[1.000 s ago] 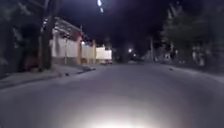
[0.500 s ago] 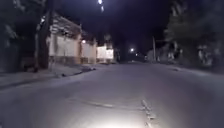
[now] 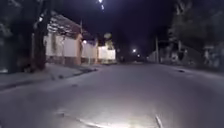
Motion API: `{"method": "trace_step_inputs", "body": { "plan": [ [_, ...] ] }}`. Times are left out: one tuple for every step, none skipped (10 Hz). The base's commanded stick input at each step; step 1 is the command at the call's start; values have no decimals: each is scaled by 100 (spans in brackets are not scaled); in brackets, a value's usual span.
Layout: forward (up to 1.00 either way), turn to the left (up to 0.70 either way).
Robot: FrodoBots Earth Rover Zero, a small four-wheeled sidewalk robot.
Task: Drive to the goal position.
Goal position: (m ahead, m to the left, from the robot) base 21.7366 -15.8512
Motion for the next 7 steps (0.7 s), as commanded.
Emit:
{"method": "trace_step_inputs", "body": {
  "plan": [
    [100,0],
    [100,0],
    [100,0],
    [100,0],
    [100,0],
    [100,0],
    [100,0]
  ]
}}
